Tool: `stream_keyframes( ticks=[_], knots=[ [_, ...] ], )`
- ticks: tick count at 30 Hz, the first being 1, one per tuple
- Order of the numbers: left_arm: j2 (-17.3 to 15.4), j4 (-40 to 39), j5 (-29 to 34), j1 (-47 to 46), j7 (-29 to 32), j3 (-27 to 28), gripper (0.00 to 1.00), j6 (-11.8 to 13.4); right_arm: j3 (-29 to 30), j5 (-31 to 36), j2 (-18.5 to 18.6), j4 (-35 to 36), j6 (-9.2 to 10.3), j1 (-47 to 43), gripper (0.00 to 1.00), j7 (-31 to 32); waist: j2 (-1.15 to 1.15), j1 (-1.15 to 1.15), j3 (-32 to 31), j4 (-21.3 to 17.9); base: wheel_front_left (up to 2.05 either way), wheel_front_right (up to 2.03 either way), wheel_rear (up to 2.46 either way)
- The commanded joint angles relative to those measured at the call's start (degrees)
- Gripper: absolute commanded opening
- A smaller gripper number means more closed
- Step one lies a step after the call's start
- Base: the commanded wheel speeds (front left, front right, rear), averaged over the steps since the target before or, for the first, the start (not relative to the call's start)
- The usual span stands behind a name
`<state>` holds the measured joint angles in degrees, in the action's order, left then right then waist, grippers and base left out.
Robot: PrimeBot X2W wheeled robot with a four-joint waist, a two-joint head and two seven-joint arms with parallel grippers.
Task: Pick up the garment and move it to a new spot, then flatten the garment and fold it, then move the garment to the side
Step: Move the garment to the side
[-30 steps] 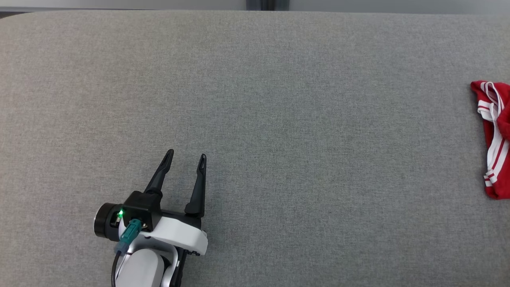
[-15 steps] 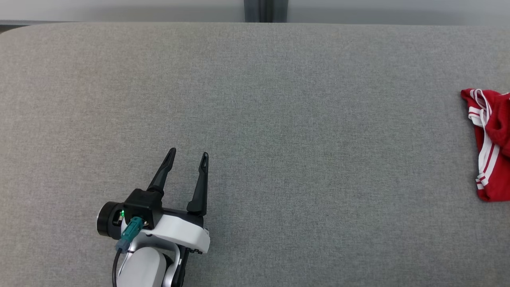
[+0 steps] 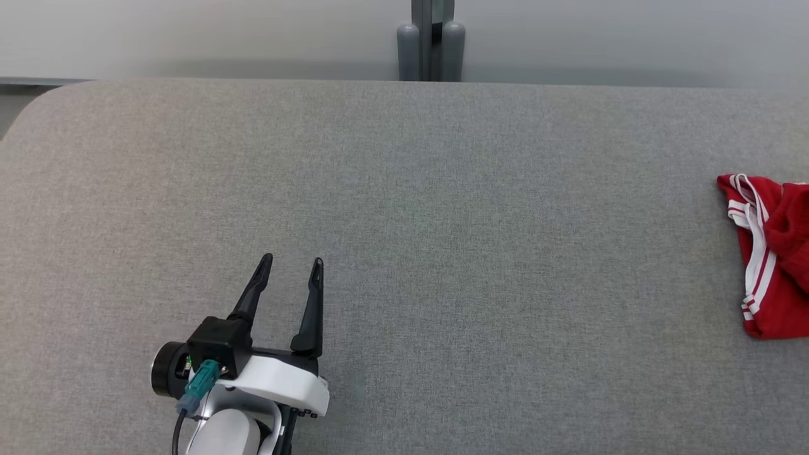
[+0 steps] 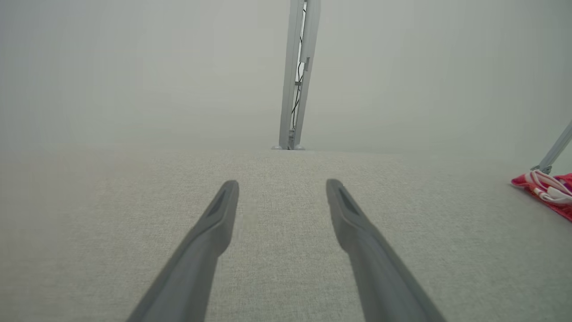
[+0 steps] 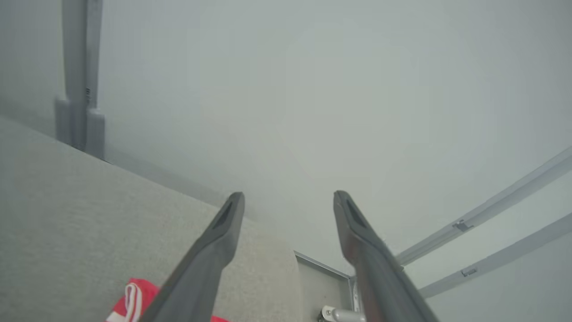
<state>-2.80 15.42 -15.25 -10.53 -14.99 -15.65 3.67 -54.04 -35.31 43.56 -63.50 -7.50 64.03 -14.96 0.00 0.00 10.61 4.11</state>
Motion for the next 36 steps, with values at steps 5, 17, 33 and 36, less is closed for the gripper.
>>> stream_keyframes(
  ticks=[5, 17, 33, 36],
  knots=[
    [-0.26, -0.83, 0.43, 1.43, -0.17, 1.74, 1.0, 0.07, 9.15, 2.85, -1.03, 12.79, 0.01, -4.01, 1.0, -0.26, 0.0, 0.0, -3.72, -0.73, 0.0, 0.0, 0.0],
    [-0.24, -3.62, 1.1, 5.18, -0.17, 5.34, 1.0, 0.41, 41.64, 15.95, -17.54, 41.87, 0.0, -31.66, 1.0, -0.16, 0.0, 0.0, -9.87, -2.76, 0.0, 0.0, 0.0],
    [-0.21, -4.47, -0.55, 8.69, -0.17, 7.24, 1.0, 0.95, 52.81, 34.87, -39.46, 59.74, 0.01, -59.55, 1.0, -0.18, 0.0, 0.0, -11.27, -3.26, 0.0, 0.0, 0.0],
    [-0.25, -5.29, -0.37, 9.83, -0.17, 7.55, 1.0, 0.56, 53.41, 35.1, -40.34, 59.01, 0.01, -61.33, 1.0, -0.18, 0.0, 0.0, -11.43, -3.22, 0.0, 0.0, 0.0]
  ],
)
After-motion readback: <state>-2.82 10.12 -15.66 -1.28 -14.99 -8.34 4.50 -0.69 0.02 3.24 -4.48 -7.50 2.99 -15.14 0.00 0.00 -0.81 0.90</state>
